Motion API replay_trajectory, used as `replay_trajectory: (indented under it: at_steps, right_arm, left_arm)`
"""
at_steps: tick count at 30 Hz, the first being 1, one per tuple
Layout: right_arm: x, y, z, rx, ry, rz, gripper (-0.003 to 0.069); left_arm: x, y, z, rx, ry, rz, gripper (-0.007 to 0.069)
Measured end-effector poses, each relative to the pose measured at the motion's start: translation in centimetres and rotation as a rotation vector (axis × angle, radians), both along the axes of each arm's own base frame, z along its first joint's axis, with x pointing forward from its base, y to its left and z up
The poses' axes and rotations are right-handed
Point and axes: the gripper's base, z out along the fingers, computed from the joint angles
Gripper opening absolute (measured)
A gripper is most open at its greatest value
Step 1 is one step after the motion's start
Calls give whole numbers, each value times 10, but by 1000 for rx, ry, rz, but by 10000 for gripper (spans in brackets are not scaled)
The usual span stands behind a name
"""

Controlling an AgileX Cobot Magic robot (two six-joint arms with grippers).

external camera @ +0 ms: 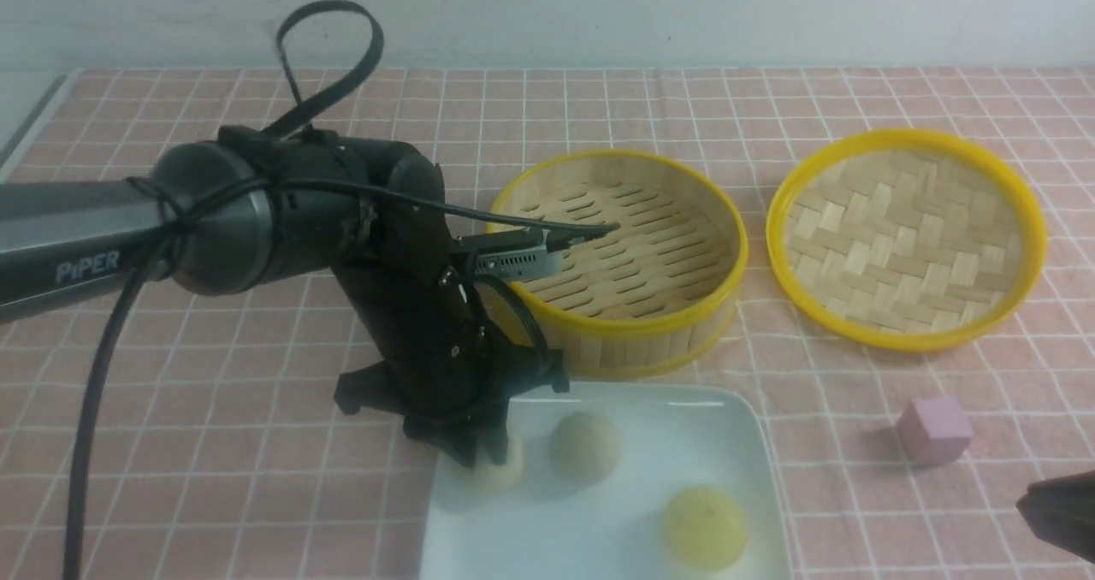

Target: Put the steamed buns into the plate on the pink tablecloth.

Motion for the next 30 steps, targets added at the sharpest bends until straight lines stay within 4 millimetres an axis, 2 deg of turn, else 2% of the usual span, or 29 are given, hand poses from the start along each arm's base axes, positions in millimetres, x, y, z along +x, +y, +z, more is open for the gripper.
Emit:
replay_trajectory:
  at_steps: [5, 8, 11, 15, 20, 25, 30]
  right_arm:
    - [-10, -2, 6, -17, 114, 3, 56]
    - [-22, -8, 20, 4, 145, -18, 53]
    - [-40, -19, 33, 58, 106, -64, 25]
    - [-56, -32, 39, 169, -14, -124, -12]
    - [-47, -29, 19, 360, -273, -144, -15]
    - [-32, -23, -9, 434, -427, -141, -14]
    - [-29, -23, -8, 433, -514, -123, -13]
  left_arm:
    - [0, -2, 1, -24, 4, 15, 353]
    - [0, -3, 1, -31, 8, 20, 412]
    - [0, -4, 4, -35, 20, 17, 440]
    - [4, -7, 12, -47, 4, -2, 445]
    - [8, -10, 20, -65, -26, -23, 446]
    - [8, -10, 20, -64, -26, -33, 446]
    - [8, -10, 19, -63, -25, -33, 446]
